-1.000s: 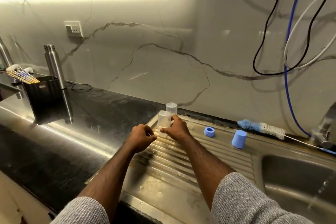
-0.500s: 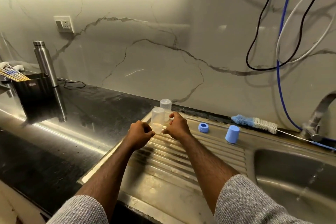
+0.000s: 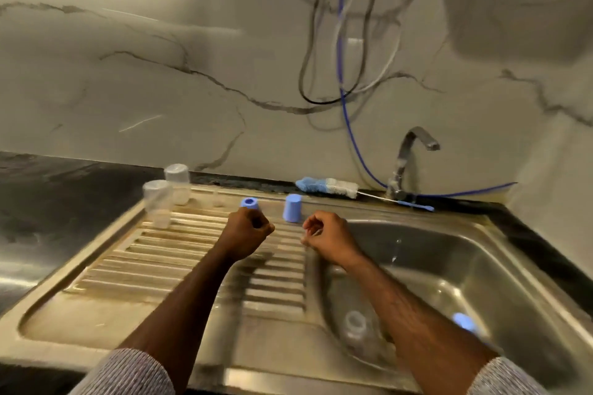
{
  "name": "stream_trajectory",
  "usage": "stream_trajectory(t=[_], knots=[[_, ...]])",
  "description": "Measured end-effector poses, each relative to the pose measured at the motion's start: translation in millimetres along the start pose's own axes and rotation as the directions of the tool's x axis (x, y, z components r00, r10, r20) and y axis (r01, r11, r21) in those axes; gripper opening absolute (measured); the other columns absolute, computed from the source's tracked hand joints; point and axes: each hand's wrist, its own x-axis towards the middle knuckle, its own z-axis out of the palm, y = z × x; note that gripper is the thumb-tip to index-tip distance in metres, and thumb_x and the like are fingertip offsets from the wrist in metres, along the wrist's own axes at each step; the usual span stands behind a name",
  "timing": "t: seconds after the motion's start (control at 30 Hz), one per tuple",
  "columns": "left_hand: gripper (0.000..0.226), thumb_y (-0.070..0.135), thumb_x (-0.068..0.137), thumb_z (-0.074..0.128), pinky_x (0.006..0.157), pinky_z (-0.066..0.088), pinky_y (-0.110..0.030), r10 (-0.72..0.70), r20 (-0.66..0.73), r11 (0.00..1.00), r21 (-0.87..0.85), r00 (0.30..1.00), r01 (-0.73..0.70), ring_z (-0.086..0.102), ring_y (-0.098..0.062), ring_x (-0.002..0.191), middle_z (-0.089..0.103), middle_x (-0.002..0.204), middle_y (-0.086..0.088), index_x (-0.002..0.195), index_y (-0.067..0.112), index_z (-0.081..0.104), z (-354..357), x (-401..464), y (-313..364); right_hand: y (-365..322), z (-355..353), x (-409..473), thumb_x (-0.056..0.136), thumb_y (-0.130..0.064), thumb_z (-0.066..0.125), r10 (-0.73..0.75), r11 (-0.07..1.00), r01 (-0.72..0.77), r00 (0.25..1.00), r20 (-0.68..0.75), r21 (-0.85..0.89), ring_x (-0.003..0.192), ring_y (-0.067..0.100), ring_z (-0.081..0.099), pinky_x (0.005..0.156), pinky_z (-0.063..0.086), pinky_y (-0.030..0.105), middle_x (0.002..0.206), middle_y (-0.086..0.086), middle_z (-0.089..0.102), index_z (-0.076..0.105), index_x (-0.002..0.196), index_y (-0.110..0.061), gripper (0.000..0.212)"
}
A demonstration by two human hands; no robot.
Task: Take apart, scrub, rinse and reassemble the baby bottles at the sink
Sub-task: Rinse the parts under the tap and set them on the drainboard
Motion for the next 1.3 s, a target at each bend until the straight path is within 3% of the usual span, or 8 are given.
stream_trajectory(t=[0.23,0.43,0.53,0.73,0.87,1.07,1.17,1.3], knots=[[0.016,0.028,0.089,0.074,0.077,0.057,-0.036,0.183,0.255,0.983,-0.05,0.949,-0.177,0.069,-0.015,0.078,0.073,0.08,-0.002,0.081,0.013,0.073,137,-2,90,114,-100,-31,0.074,-0.003,0.082,0.115,0.975,-0.118,0.993,-0.025,-0.189,0.07,0.007,0.064,0.073,0.055,0.025,0.071,-0.009,0.067,0.067,0.078,-0.026,0.028],[0.021,0.024,0.087,0.077,0.08,0.059,-0.035,0.151,0.333,0.989,-0.051,0.931,-0.142,0.068,-0.008,0.073,0.071,0.07,0.005,0.068,0.021,0.07,217,-8,118,180,-125,-47,0.073,-0.004,0.078,0.237,0.92,-0.188,0.966,0.105,-0.344,0.076,0.01,0.066,0.07,0.053,0.025,0.078,-0.006,0.069,0.07,0.083,-0.028,0.028],[0.021,0.024,0.087,0.077,0.08,0.06,-0.037,0.083,0.327,0.997,-0.032,0.942,-0.077,0.069,-0.011,0.074,0.07,0.07,0.003,0.067,0.019,0.07,230,1,112,195,-113,-49,0.076,-0.018,0.083,0.303,0.908,-0.21,0.926,0.224,-0.362,0.083,0.008,0.066,0.07,0.055,0.025,0.093,-0.006,0.069,0.071,0.1,-0.026,0.029],[0.021,0.026,0.088,0.075,0.083,0.061,-0.041,-0.021,0.248,0.999,-0.028,0.968,0.029,0.07,-0.019,0.08,0.072,0.077,-0.001,0.068,0.02,0.07,236,16,86,182,-76,-28,0.075,-0.026,0.086,0.256,0.914,-0.052,0.843,0.473,-0.402,0.099,0.019,0.065,0.089,0.057,0.036,0.113,0.002,0.066,0.069,0.119,-0.029,0.047],[0.022,0.026,0.087,0.076,0.075,0.062,-0.046,-0.015,0.235,0.993,-0.111,0.972,0.042,0.07,-0.022,0.072,0.071,0.071,0.0,0.067,0.02,0.07,242,28,84,187,-50,-27,0.084,-0.006,0.075,0.242,0.883,0.048,0.806,0.54,-0.468,0.102,0.02,0.066,0.089,0.057,0.035,0.115,0.003,0.069,0.073,0.11,-0.018,0.028],[0.016,0.017,0.087,0.071,0.085,0.06,-0.046,-0.013,0.262,0.997,-0.073,0.965,0.033,0.071,-0.022,0.083,0.073,0.084,0.002,0.075,0.027,0.069,252,33,83,209,-73,-16,0.084,-0.007,0.066,0.214,0.938,-0.175,0.972,0.101,-0.299,0.083,0.015,0.071,0.082,0.059,0.033,0.087,0.0,0.076,0.076,0.083,-0.02,0.016],[0.015,0.014,0.088,0.072,0.093,0.057,-0.041,0.008,0.302,0.999,-0.045,0.953,0.006,0.068,-0.02,0.098,0.071,0.097,0.002,0.097,0.025,0.072,258,31,85,217,-89,-9,0.084,-0.006,0.071,0.307,0.945,-0.318,0.943,-0.129,-0.075,0.082,0.014,0.071,0.079,0.057,0.027,0.085,0.0,0.076,0.077,0.082,-0.02,0.016],[0.033,0.019,0.086,0.078,0.093,0.057,-0.039,0.095,0.347,0.995,-0.064,0.933,-0.077,0.068,-0.019,0.103,0.072,0.107,-0.001,0.119,0.018,0.07,265,27,91,218,-97,-3,0.088,-0.004,0.07,0.362,0.929,-0.341,0.916,-0.17,0.142,0.072,0.013,0.068,0.07,0.057,0.028,0.075,-0.003,0.071,0.071,0.076,-0.026,0.025]])
